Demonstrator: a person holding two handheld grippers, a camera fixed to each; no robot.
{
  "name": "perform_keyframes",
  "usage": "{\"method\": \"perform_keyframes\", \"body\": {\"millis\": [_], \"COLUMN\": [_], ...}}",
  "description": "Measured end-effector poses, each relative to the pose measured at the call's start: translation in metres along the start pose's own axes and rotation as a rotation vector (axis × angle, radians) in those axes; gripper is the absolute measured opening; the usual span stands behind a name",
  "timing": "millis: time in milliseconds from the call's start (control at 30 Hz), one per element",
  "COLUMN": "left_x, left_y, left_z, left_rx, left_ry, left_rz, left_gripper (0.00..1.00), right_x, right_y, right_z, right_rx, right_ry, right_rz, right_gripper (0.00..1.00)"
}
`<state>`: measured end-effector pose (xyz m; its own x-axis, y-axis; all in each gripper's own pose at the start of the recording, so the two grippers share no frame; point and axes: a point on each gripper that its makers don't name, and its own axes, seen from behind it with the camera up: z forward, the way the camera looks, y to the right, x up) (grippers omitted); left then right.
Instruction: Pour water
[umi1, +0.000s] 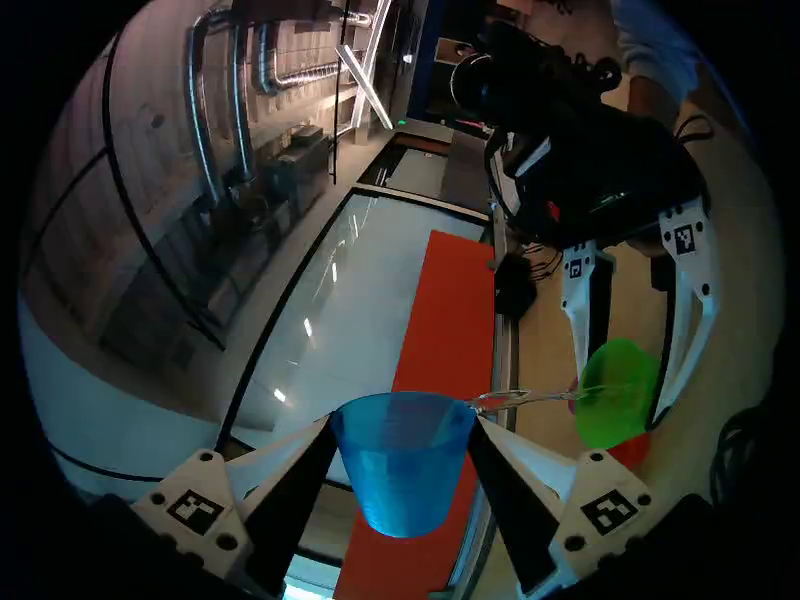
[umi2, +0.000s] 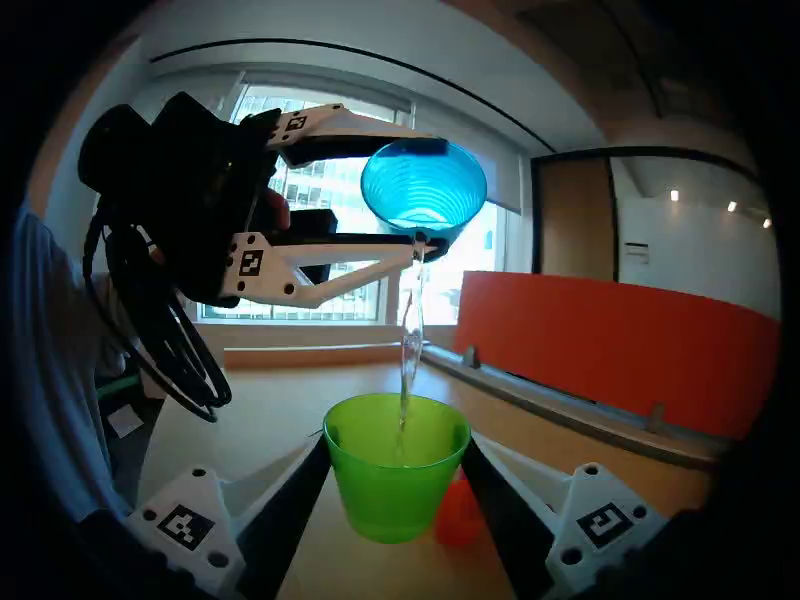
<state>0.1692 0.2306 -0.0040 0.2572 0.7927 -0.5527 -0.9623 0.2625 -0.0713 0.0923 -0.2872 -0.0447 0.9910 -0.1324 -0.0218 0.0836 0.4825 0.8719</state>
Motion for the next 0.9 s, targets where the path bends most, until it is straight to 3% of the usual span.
{"method": "perform_keyframes", "body": {"millis": [900], "left_x": [0.011], "left_y": [-0.008], "left_z": [-0.001], "left_rx": [0.021], "left_ry": [0.015], "left_rz": [0.15], "left_gripper": [0.88], "right_x": [0.006], "right_y": [0.0], "right_z": [0.002], "right_rx": [-0.006], "right_ry": [0.005], "right_rz": [-0.013], "right_gripper": [0.9]}}
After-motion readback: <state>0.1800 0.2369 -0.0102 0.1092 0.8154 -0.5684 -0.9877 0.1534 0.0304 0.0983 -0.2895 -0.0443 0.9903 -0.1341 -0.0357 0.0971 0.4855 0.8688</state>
